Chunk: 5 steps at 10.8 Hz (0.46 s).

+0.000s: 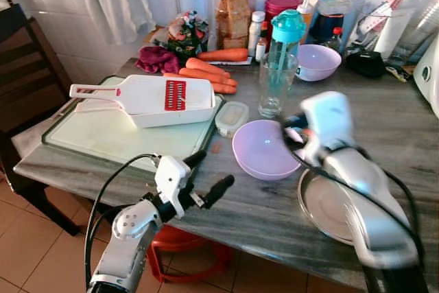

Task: Setting the table

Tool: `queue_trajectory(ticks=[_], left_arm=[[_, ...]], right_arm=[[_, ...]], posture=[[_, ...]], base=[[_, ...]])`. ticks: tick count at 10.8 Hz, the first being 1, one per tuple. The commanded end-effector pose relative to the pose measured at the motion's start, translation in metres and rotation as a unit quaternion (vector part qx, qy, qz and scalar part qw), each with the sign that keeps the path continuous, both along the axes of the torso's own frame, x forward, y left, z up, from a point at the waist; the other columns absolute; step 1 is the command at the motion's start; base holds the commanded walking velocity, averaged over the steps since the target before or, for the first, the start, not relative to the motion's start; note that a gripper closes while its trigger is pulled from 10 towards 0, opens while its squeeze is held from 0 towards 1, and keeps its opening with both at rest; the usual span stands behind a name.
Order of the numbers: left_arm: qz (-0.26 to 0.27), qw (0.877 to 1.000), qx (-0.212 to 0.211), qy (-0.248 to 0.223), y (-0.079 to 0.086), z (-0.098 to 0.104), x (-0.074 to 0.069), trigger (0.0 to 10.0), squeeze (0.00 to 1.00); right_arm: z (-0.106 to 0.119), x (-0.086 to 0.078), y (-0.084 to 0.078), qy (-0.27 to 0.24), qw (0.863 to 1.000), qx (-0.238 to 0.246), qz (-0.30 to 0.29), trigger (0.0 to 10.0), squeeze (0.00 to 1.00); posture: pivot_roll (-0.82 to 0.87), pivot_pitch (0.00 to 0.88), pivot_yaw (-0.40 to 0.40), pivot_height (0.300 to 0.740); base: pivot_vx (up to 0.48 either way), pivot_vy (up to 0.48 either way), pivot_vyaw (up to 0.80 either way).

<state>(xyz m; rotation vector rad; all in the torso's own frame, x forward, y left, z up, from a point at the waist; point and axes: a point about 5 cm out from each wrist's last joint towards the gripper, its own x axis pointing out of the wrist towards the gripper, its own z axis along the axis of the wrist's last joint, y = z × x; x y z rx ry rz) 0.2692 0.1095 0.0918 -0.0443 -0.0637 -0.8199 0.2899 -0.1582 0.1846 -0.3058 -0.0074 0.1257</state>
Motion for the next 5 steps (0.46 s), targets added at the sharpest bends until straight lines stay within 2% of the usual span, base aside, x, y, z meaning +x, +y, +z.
queue_trajectory(ticks=[1, 2, 4, 5], left_arm=[[0.009, 1.000, 0.003, -0.005, 0.003, 0.002, 0.003, 10.0, 0.00], [0.022, 1.000, 0.003, -0.012, 0.006, 0.003, 0.003, 10.0, 0.00], [0.041, 0.999, 0.001, -0.016, 0.010, 0.005, 0.006, 10.0, 0.00], [0.045, 0.999, 0.003, -0.013, 0.013, 0.002, 0.005, 10.0, 0.00]], right_arm=[[0.002, -0.005, -0.006, -0.016, 0.999, -0.004, -0.027, 10.0, 1.00], [-0.006, -0.016, -0.014, -0.013, 0.999, -0.021, -0.048, 10.0, 1.00], [-0.021, -0.031, -0.021, 0.024, 0.997, -0.016, -0.070, 10.0, 1.00], [-0.030, -0.039, -0.023, 0.054, 0.995, 0.011, -0.083, 10.0, 1.00]], posture=[[-0.04, 0.038, 0.040, 0.740], [-0.04, 0.038, 0.040, 0.740], [-0.05, 0.041, 0.045, 0.740], [-0.05, 0.040, 0.043, 0.740]], base=[[0.000, 0.000, 0.00], [0.000, 0.000, 0.00], [0.000, 0.000, 0.00], [0.000, 0.000, 0.00]])
